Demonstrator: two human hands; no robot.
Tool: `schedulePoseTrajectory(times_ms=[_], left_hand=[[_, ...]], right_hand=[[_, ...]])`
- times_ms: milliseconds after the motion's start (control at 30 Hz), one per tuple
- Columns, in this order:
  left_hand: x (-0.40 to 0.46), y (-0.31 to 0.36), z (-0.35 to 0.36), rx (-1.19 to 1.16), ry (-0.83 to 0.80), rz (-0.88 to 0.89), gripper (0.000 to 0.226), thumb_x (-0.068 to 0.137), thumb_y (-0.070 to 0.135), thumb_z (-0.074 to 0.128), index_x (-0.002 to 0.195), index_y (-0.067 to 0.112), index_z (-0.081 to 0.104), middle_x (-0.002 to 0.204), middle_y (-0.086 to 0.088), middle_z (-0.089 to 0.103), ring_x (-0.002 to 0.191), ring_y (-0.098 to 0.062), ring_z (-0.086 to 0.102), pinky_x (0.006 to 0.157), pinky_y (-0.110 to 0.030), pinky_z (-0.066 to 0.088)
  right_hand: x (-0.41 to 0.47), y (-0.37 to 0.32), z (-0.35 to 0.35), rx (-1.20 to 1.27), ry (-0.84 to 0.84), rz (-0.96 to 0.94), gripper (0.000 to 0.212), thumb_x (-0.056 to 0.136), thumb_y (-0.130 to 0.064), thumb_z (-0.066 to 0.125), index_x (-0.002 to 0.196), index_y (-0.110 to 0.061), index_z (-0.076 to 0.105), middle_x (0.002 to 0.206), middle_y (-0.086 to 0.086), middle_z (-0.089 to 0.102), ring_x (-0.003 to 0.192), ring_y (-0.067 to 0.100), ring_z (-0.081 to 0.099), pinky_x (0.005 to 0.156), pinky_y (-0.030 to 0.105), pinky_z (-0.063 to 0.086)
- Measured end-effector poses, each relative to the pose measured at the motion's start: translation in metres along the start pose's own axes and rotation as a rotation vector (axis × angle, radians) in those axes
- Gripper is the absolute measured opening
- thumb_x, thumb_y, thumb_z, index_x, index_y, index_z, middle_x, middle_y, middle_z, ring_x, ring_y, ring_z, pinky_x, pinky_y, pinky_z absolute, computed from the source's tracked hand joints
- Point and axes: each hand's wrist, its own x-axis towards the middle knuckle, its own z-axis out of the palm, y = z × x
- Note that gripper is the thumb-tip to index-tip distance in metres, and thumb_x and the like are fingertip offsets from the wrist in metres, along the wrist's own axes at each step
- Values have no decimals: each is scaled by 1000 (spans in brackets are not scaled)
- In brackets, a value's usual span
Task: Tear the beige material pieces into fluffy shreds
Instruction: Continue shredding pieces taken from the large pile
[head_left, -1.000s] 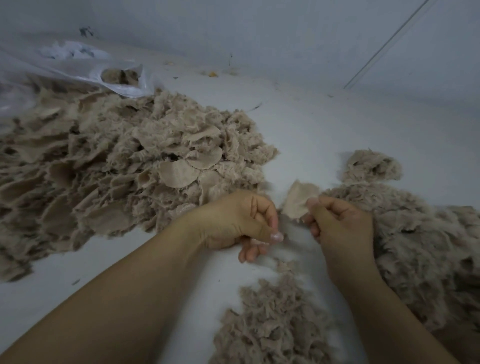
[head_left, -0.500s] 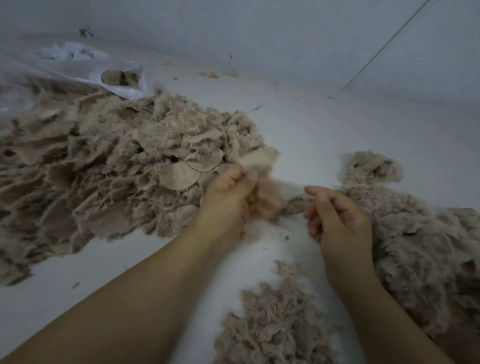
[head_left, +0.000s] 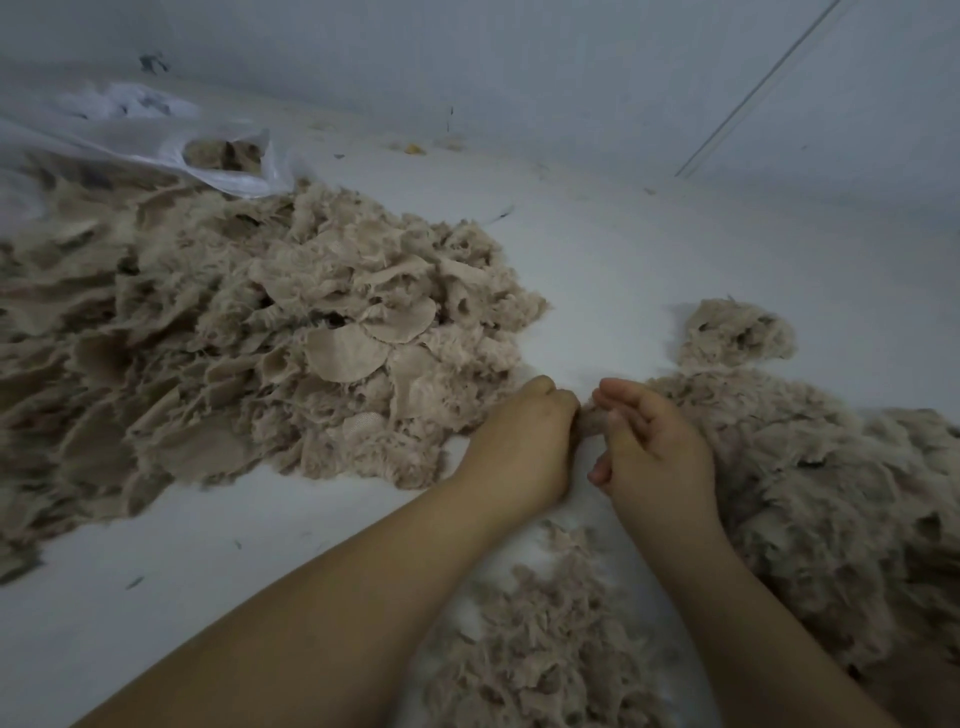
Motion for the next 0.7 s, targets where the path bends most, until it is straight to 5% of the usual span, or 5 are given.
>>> schedulePoseTrajectory(times_ms=[100, 233, 400, 533, 700], left_hand=[[0, 1, -1, 38, -34, 28, 14, 87, 6, 52, 94, 10, 63, 84, -1, 46, 77, -24, 50, 63, -39, 42], [-7, 2, -6, 21, -55, 51, 10, 86, 6, 52, 91, 10, 60, 85, -7, 53, 79, -27, 51, 64, -41, 43], [-14, 1, -18, -14, -119, 31, 8, 87, 0, 52, 87, 7, 55, 81, -10, 55, 73, -24, 49, 63, -44, 44], [-18, 4, -31, -57, -224, 22, 16, 81, -6, 52, 77, 9, 55, 70, -3, 52, 64, -17, 47, 58, -39, 45], [-24, 10, -38, -359, -322, -51, 21, 90, 17, 67, 70, 12, 65, 51, 11, 56, 45, -3, 51, 48, -19, 45]], right_hand=[[0, 0, -2, -278, -32, -17, 32, 97, -8, 54, 121, -26, 66, 93, -8, 72, 67, 6, 68, 68, 28, 56], [-3, -3, -9, -486, -33, -65, 30, 90, -7, 60, 114, -19, 74, 110, 1, 73, 97, 17, 68, 84, 22, 48], [2, -2, -12, -599, -13, -98, 11, 95, -19, 64, 98, -20, 75, 99, -1, 71, 75, 7, 53, 59, 9, 32], [3, -1, -11, -635, 35, -72, 15, 97, -20, 61, 84, -28, 60, 87, -2, 60, 64, 3, 46, 53, 17, 31], [1, 2, -10, -581, 68, -154, 18, 96, -22, 60, 80, -30, 57, 75, -9, 57, 63, 1, 50, 53, 18, 34]])
